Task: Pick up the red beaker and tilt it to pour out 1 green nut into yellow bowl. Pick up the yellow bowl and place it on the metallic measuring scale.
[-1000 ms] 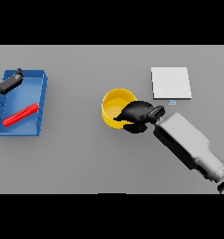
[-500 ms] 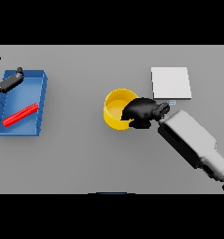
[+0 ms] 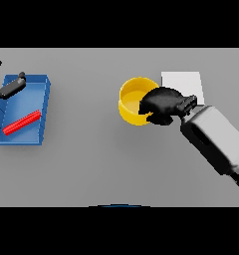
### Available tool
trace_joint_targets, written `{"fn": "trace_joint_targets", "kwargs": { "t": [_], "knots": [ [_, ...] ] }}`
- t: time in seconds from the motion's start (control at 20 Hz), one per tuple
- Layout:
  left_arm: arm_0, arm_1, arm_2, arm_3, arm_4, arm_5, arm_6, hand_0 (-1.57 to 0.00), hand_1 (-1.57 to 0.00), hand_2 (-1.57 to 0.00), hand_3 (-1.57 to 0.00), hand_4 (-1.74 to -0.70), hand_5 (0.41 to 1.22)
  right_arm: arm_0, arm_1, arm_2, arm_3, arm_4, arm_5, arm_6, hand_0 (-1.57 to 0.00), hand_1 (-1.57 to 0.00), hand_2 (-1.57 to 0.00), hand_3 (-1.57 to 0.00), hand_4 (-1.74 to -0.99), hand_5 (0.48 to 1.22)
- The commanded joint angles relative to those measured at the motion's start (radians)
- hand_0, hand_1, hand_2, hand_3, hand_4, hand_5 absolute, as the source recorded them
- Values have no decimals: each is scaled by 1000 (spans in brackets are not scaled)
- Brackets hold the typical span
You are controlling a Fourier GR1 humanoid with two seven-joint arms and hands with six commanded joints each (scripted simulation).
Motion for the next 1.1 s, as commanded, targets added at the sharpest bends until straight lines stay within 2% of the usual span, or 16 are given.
{"fn": "trace_joint_targets", "kwargs": {
  "t": [0.0, 0.05, 0.1, 0.2, 0.3, 0.4, 0.5, 0.7, 0.8, 0.9, 1.05],
  "knots": [
    [-4, -10, 0, 9, -2, 3, -8, 1, 1, 1, 1, -808, 723, 3, -5, -6, -7, -5, 5, 4, -1567, -1567, -1557, -1248, -1720, 1219],
    [-2, -5, 1, 18, -3, -3, -11, 1, 1, 1, 1, -805, 723, 6, -9, -14, -21, -11, 10, 10, -1568, -1568, -1560, -1248, -1720, 1219],
    [2, 9, 2, -1, -7, 2, -17, 1, 1, 1, 1, -799, 723, 3, -25, -15, -28, -8, 7, -8, -1568, -1568, -1562, -1243, -1719, 1220],
    [5, 19, 8, -13, -4, 6, -16, 1, 1, 1, 1, -802, 730, -31, -56, -28, 1, 8, -16, -44, -1569, -1569, -1565, -1263, -1719, 1220],
    [5, 11, 10, -6, 3, 4, -17, 1, 1, 1, 1, -811, 741, -53, -71, -45, 38, 20, -38, -35, -1570, -1570, -1567, -1325, -1720, 1221],
    [15, 26, 3, -32, -6, 12, 0, 1, 1, 1, 1, -802, 737, -68, -87, -62, 78, 32, -70, -43, -1570, -1570, -1569, -1274, -1719, 1221],
    [8, 27, -1, -37, -9, 9, 17, 1, 1, 1, 1, -804, 735, -82, -110, -83, 147, 42, -111, -71, -1571, -1571, -1570, -1239, -1720, 1221],
    [15, 29, -5, -65, -5, 22, 64, 1, 1, 1, 1, -824, 759, -102, -116, -122, 273, 38, -151, -78, -1571, -1571, -1570, -1205, -1720, 1221],
    [25, 27, -2, -64, -5, 32, 58, 1, 1, 1, 1, -833, 769, -116, -111, -132, 334, 42, -177, -79, -1571, -1571, -1571, -1181, -1720, 1221],
    [22, 40, -1, -75, -6, 27, 68, 1, 1, 1, 1, -829, 774, -113, -121, -134, 390, 50, -210, -114, -1571, -1571, -1571, -1168, -1720, 1221],
    [25, 37, 1, -60, -2, 22, 65, 1, 1, 1, 1, -819, 763, -136, -99, -134, 512, 74, -259, -115, -1571, -1571, -1571, -1227, -1722, 1221]
  ]
}}
